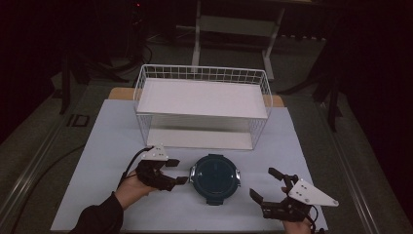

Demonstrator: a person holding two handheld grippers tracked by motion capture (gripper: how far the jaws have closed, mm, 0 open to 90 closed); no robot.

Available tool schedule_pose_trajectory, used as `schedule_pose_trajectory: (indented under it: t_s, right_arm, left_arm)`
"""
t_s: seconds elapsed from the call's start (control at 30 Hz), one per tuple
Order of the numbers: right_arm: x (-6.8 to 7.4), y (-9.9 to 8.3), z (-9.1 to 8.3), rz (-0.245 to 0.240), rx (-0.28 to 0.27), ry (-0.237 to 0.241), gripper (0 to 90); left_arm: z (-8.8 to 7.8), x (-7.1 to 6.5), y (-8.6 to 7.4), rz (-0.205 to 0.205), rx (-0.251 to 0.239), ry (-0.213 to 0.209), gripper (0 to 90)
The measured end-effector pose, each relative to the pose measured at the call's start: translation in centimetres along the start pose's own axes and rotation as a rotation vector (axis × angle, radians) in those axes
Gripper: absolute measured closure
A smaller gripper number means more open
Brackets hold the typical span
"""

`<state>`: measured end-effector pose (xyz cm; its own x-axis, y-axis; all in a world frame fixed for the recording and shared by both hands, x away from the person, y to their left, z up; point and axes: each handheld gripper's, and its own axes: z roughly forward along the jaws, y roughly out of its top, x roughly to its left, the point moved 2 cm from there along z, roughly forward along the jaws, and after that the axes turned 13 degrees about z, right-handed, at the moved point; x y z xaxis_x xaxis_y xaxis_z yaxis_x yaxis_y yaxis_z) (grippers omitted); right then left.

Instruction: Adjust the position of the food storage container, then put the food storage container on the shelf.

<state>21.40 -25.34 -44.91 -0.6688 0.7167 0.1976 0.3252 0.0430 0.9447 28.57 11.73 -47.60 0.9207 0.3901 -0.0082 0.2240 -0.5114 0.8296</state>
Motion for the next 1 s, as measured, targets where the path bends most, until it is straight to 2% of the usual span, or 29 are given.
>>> schedule_pose_trajectory:
  t_s: [0.03, 0.07, 0.13, 0.17, 0.33, 0.4, 0.5, 0.53, 0.63, 0.73, 0.77, 0.83, 0.87, 0.9, 1.0]
  right_arm:
    - [0.0, 0.0, 0.0, 0.002, 0.005, 0.003, 10.9]
    - [0.1, 0.0, 0.1, 0.0, 0.008, 0.003, 10.9]
    - [0.1, 0.0, 0.2, -0.001, 0.007, 0.0, 10.9]
    - [0.2, 0.0, 0.2, 0.002, 0.002, 0.005, 10.9]
    - [0.4, 0.4, 0.4, -0.007, -0.007, -0.012, 10.5]
    - [0.5, 0.5, 0.4, -0.01, -0.02, -0.026, 10.5]
    - [0.5, 0.8, 0.3, -0.019, -0.033, -0.041, 10.5]
    - [0.5, 0.9, 0.2, -0.016, -0.037, -0.042, 10.6]
    - [0.5, 1.4, 0.2, -0.013, -0.04, -0.042, 14.1]
    - [0.4, 1.6, 0.2, -0.005, -0.045, -0.03, 14.0]
    - [0.4, 1.7, 0.2, 0.002, -0.045, -0.023, 14.4]
    - [0.5, 1.8, 0.2, 0.029, -0.025, -0.002, 15.3]
    - [0.5, 1.8, 0.2, 0.057, 0.007, 0.008, 16.7]
    - [0.6, 1.7, 0.3, 0.059, 0.013, 0.019, 17.2]
    - [0.9, 1.4, 0.4, 0.006, -0.001, -0.023, 12.9]
  left_arm:
    - [-0.3, -0.1, 0.2, -0.004, -0.015, 0.013, 15.0]
    - [-0.6, -0.1, 0.4, -0.008, -0.021, 0.016, 11.8]
    - [-1.1, -0.3, 0.9, -0.018, -0.033, -0.007, 1.9]
    - [-1.3, -0.4, 1.1, -0.024, -0.042, -0.008, 0.0]
    - [-1.8, -0.6, 1.9, -0.058, -0.085, -0.018, 0.0]
    - [-1.7, -0.5, 1.9, -0.069, -0.099, -0.006, 0.0]
    - [-1.4, -0.3, 2.1, -0.084, -0.093, -0.002, 0.0]
    - [-1.3, -0.3, 2.1, -0.095, -0.095, -0.016, 0.0]
    - [-0.9, 0.0, 2.2, -0.14, -0.09, -0.038, 0.1]
    - [-0.3, 0.4, 2.2, -0.194, -0.075, -0.066, 0.1]
    - [0.0, 0.6, 2.1, -0.213, -0.053, -0.066, 0.1]
    - [0.5, 0.9, 1.9, -0.243, -0.031, -0.051, 0.1]
    - [0.8, 1.1, 1.7, -0.269, -0.02, -0.047, 0.1]
    - [1.1, 1.3, 1.5, -0.301, -0.016, -0.055, 0.2]
    - [1.9, 1.9, 0.8, -0.396, -0.01, -0.067, 0.2]
